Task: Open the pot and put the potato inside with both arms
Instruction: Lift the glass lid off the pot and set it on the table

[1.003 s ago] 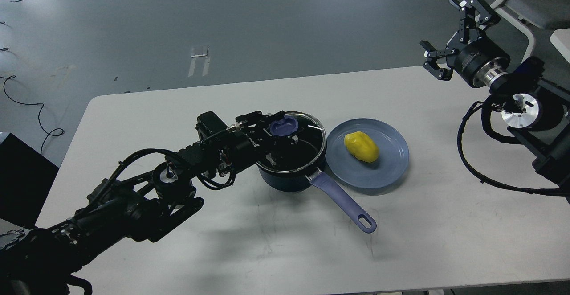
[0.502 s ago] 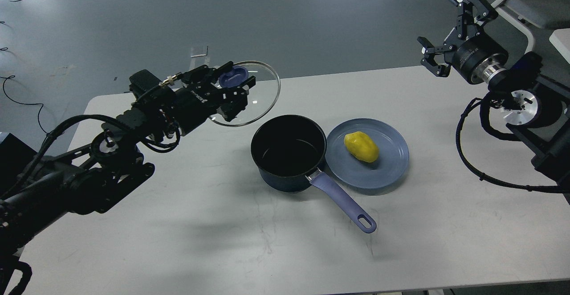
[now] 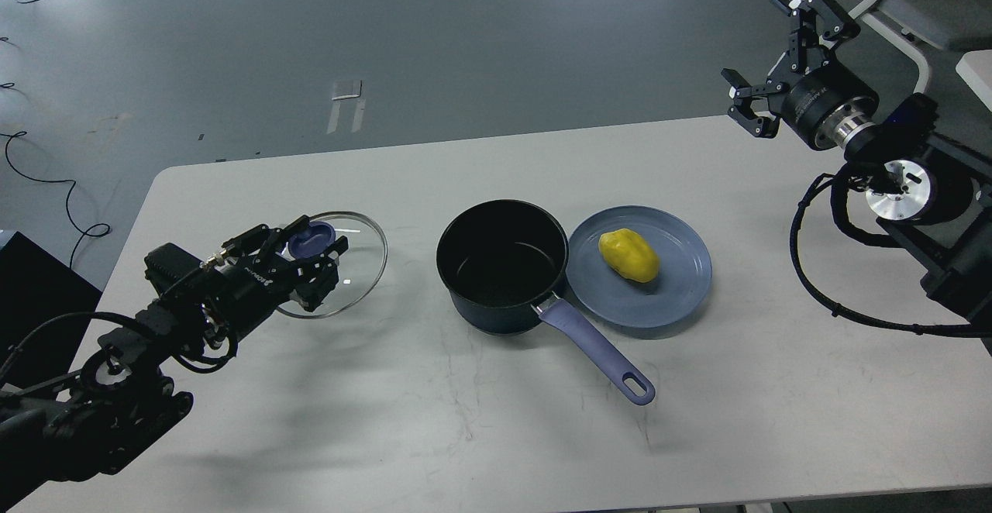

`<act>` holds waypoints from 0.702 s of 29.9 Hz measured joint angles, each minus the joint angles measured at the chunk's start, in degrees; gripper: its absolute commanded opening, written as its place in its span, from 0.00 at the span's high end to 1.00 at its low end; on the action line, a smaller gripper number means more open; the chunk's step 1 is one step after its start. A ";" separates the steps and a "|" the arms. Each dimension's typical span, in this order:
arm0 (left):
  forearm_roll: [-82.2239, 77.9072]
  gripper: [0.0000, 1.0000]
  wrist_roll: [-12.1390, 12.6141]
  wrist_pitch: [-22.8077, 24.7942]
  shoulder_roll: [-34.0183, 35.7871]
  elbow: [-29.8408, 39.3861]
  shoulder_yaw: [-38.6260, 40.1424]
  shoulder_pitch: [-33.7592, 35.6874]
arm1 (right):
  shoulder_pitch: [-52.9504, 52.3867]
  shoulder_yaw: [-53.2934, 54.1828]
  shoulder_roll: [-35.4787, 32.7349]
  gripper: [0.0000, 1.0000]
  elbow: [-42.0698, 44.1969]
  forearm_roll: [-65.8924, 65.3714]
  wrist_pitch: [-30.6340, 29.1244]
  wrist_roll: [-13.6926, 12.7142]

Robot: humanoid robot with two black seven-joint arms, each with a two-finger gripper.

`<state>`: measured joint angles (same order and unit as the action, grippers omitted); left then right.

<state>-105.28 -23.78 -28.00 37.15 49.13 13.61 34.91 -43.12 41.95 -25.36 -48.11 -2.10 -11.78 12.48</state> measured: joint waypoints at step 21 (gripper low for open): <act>2.51 0.01 -1.77 -0.06 -4.55 -7.12 -3.60 -3.01 | -0.13 -1.52 -0.36 0.00 -0.04 -0.01 0.01 0.00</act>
<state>-102.77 -25.55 -28.06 32.60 42.01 10.02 31.90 -43.25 40.43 -25.72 -48.15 -2.11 -11.78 12.48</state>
